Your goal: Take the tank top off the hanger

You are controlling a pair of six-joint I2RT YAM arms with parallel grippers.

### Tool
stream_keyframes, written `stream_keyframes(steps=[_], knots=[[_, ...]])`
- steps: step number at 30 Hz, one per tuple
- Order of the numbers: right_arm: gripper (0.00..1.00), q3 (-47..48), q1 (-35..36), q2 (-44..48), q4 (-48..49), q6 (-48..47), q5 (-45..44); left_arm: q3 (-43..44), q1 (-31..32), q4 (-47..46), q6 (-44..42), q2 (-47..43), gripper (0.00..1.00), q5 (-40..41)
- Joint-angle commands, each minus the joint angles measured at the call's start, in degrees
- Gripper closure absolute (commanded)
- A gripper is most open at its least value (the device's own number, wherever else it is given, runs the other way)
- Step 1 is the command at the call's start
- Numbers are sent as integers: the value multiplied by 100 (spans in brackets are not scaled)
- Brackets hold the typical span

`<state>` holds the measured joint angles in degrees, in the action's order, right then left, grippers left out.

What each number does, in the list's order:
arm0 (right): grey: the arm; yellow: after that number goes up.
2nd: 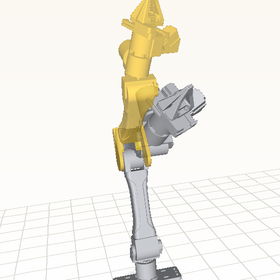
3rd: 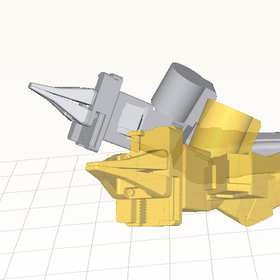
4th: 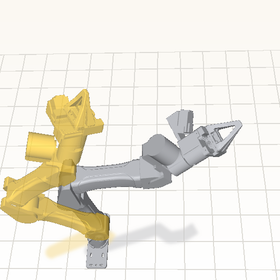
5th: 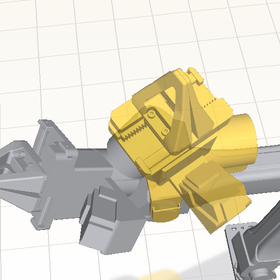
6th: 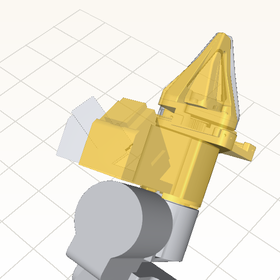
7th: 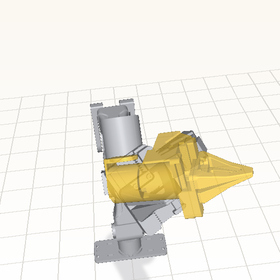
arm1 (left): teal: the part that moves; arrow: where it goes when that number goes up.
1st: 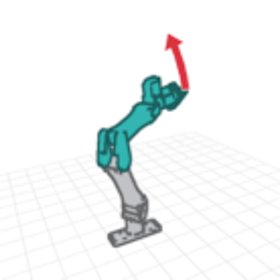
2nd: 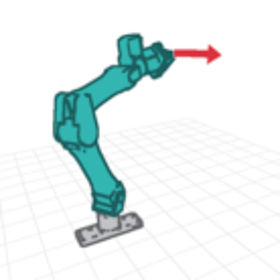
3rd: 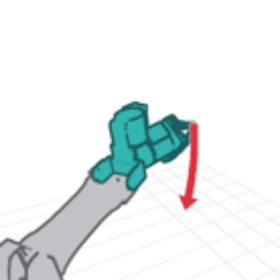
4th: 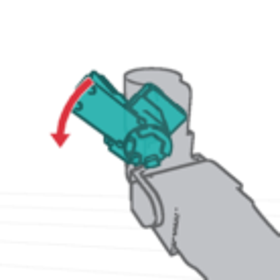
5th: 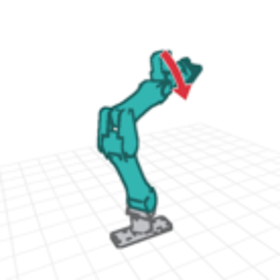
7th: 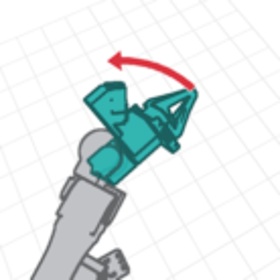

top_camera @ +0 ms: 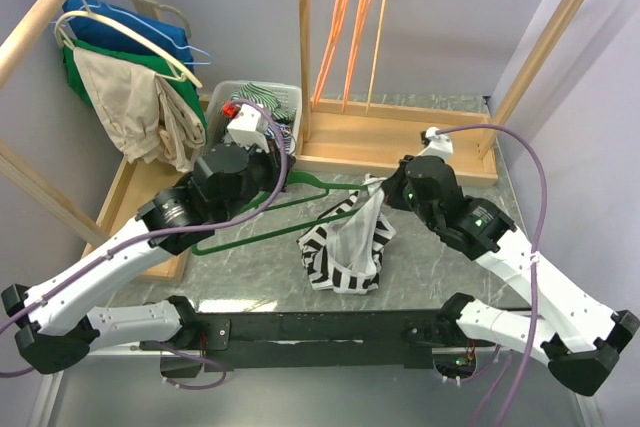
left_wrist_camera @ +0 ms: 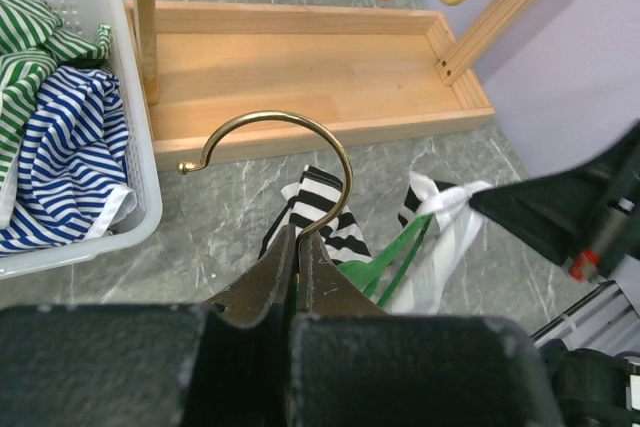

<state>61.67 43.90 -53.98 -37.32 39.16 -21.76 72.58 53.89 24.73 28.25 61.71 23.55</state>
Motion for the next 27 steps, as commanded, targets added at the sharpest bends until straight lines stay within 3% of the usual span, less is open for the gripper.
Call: stream_keyframes(steps=[1, 9, 14, 16, 17, 19, 22, 27], knots=[[100, -129, -513, 36, -56, 48, -39, -15, 17, -223, -197, -361, 99, -184], [100, -471, -830, 124, -65, 49, 206, -130, 16, -48, -293, -704, 99, 158], [99, -761, -839, 203, 400, -442, 1585, -182, 16, -152, -434, -810, 99, 167], [60, -805, -839, 351, 392, -514, 1902, -191, 25, -205, -557, -819, 99, 141], [46, -884, -839, 466, 453, -680, 1973, -174, 25, -240, -610, -819, 99, 115], [31, -928, -839, 921, 454, -786, 1904, -182, 17, -302, -803, -810, 99, -173], [19, -929, -848, 1644, 603, -1505, 2069, -340, 25, -600, -1128, -880, 99, -754], [17, -587, -839, 1469, 402, -2175, 2781, -542, 25, -891, -1445, -994, 99, -2053]])
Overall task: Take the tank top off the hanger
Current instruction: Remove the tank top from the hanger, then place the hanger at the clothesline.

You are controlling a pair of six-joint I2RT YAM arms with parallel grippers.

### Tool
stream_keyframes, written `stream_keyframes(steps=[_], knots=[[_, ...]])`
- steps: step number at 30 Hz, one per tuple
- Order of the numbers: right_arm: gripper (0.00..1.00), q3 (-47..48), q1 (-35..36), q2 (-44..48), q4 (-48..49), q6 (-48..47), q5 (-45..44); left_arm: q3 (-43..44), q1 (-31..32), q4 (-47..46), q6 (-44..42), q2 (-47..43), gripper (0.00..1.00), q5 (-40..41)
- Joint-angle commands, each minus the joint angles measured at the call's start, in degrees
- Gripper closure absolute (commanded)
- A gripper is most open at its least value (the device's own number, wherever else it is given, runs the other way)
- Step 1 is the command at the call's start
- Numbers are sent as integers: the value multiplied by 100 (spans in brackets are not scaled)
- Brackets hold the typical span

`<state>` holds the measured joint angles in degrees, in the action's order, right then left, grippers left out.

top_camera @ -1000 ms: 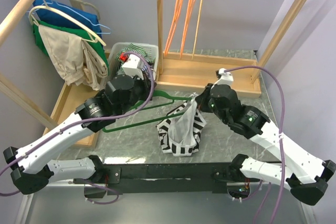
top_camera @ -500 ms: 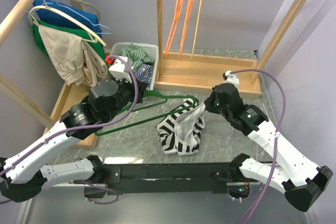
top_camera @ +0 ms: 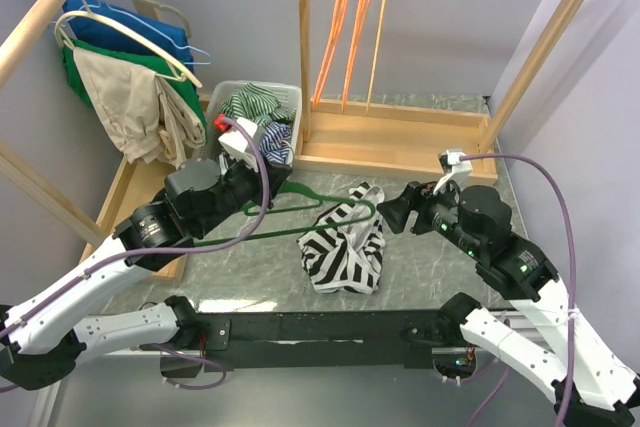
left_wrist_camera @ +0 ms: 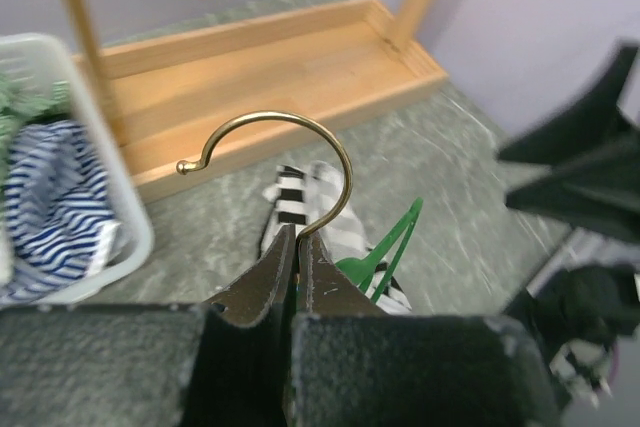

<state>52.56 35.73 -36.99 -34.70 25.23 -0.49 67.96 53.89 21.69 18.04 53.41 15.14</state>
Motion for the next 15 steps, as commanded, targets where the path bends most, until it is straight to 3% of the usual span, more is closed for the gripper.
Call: stream_keyframes(steps=[1, 5, 15], knots=[[17, 352, -30, -299, 130, -922, 760, -134, 17, -622, -494, -207, 99, -1354], [18, 501, -39, -624, 77, -1187, 1725, -266, 25, -868, -626, -278, 99, -1724], [26, 510, -31, -730, -169, -1530, 2817, -248, 25, -1000, -723, -41, 99, -1979]])
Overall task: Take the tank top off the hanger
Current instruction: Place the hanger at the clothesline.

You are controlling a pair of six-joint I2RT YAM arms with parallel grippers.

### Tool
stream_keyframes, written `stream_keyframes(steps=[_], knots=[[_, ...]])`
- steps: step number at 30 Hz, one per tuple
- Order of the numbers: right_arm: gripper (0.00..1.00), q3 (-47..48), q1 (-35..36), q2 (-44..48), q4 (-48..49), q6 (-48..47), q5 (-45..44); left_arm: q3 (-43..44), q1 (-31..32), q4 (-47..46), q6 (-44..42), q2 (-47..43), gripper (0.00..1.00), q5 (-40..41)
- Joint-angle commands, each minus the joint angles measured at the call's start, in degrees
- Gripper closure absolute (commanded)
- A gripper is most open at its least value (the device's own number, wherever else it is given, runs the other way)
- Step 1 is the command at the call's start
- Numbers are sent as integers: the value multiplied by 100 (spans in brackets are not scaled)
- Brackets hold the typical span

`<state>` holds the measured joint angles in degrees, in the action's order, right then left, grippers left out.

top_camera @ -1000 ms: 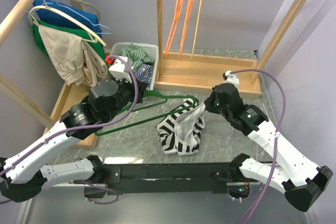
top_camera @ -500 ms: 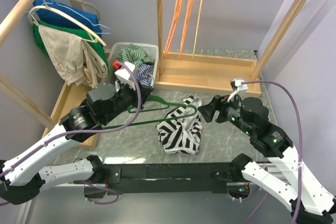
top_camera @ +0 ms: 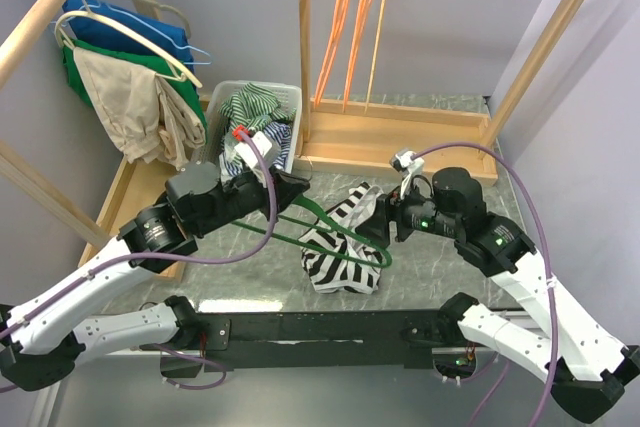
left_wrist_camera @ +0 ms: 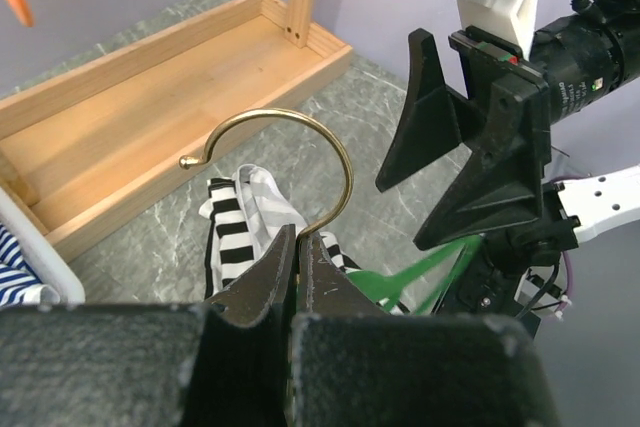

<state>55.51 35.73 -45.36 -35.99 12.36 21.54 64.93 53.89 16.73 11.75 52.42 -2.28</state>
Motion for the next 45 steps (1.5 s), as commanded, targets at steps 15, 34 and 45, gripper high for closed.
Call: stream_keyframes(steps=[15, 34, 45], knots=[[31, 320, -22, 617, 356, 144, 131, 29, 8, -548, -23, 66, 99, -53], [35, 268, 31, 467, 30, 144, 1309, -33, -1, -750, 64, 206, 99, 202], [38, 338, 207, 300, -137, 117, 1239, 29, -10, -864, 117, 312, 99, 211]])
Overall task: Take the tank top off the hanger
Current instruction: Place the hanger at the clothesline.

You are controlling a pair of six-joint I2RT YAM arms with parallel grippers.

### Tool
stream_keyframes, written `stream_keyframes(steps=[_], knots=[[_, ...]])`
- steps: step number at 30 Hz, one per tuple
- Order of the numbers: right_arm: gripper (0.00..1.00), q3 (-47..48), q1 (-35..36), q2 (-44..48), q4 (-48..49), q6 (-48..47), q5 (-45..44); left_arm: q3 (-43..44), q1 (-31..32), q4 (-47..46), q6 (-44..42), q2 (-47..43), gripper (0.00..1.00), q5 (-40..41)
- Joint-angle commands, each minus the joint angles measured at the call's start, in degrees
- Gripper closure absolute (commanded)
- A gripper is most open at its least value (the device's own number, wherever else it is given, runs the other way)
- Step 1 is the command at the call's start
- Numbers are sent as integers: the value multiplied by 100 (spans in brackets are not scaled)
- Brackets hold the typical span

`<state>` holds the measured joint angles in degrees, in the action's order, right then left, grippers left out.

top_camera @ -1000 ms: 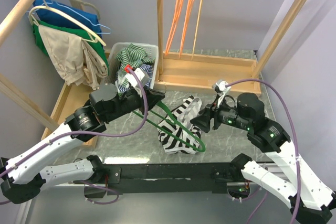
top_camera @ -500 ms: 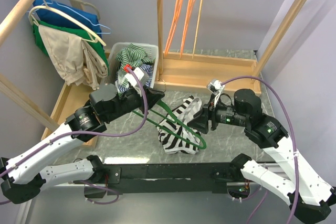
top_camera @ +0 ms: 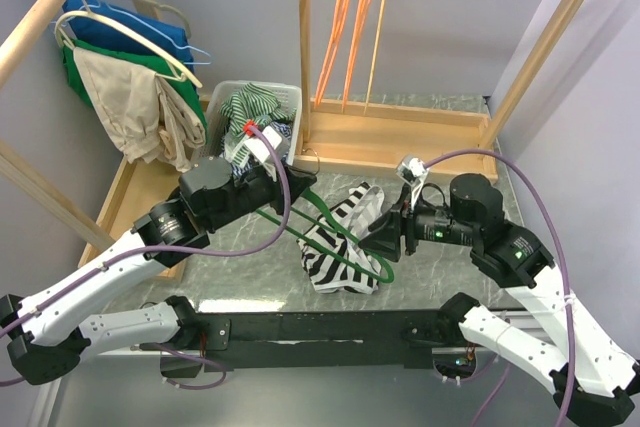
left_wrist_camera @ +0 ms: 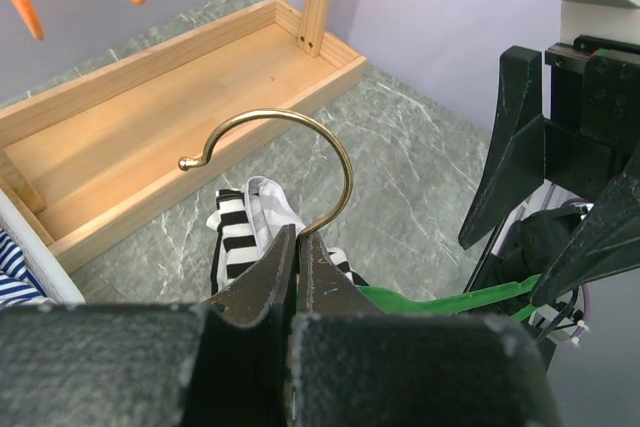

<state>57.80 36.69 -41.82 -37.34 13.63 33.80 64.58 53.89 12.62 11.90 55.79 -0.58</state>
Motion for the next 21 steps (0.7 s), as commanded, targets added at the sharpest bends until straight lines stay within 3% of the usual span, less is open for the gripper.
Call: stream_keyframes(steps=[1, 7, 11, 15, 17, 19, 21], knots=[[38, 117, 189, -98, -18, -27, -66, 46, -10, -471, 111, -33, 99, 40], [44, 144, 558, -397, -186, -45, -848, 73, -27, -471, 146, -24, 99, 40], [64, 91, 568, -300, 34, 0, -867, 108, -28, -427, 128, -42, 99, 40], [65, 152, 576, -204, 61, 0, -787, 73, -45, -410, 137, -33, 99, 40], [86, 179, 568, -195, 26, 8, -787, 47, -45, -436, 155, -24, 99, 40], [99, 196, 576, -195, -10, 8, -779, 37, -54, -454, 181, -16, 99, 40], [100, 214, 576, -212, -62, 0, -770, 29, -54, -480, 207, -7, 99, 40]])
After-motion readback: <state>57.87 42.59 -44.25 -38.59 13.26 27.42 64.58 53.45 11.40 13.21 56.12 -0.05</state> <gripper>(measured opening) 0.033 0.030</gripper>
